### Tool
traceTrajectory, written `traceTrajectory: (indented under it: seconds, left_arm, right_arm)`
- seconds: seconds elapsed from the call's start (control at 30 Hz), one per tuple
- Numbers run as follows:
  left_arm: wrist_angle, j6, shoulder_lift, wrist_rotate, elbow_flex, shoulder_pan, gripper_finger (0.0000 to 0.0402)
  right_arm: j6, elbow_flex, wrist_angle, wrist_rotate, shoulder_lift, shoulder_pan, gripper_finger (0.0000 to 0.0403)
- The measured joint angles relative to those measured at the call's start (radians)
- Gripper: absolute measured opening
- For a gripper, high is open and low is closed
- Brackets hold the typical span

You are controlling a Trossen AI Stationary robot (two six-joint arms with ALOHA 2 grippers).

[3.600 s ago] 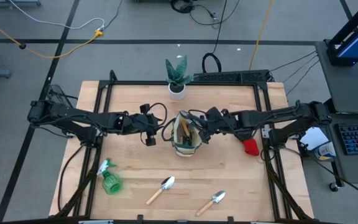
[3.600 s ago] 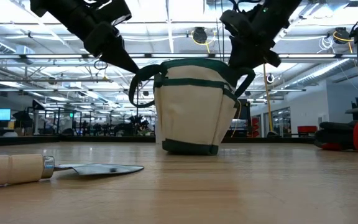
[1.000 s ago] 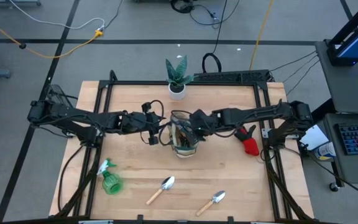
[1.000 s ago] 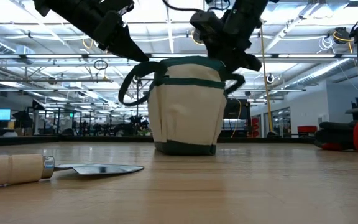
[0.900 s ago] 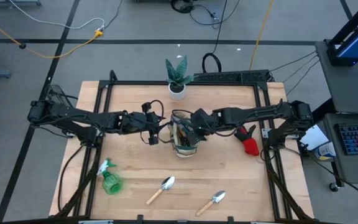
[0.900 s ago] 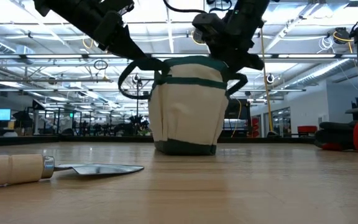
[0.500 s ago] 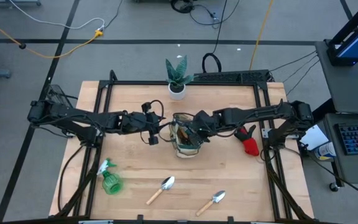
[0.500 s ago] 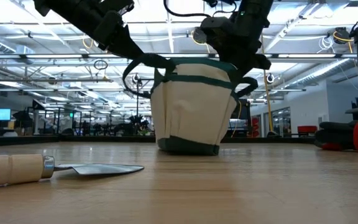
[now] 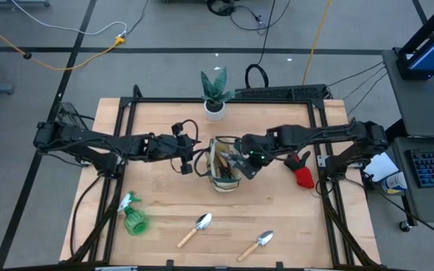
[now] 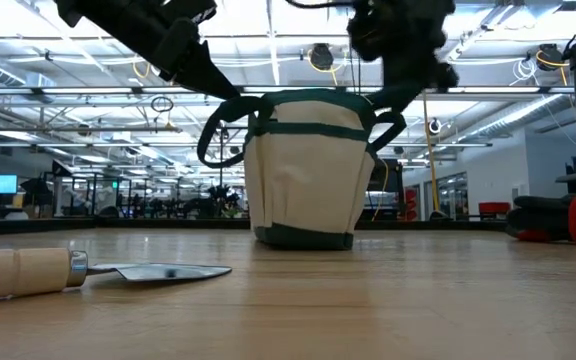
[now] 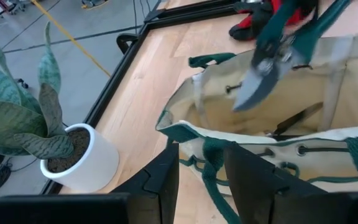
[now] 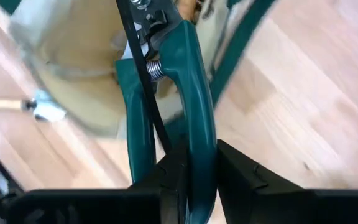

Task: Pick & Place Garden tools in Gardening bag
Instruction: Put the green shear scissors into the gardening bag

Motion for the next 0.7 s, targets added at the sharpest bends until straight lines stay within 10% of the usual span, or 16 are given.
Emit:
traceTrajectory:
  seconds: [0.7]
  left_arm:
    - [0.018,-0.076,0.0,0.0,0.0,0.047,0.0131]
  right_arm:
    - [0.031,0.124,-0.081,-0.147,0.15,-0.109,0.0057]
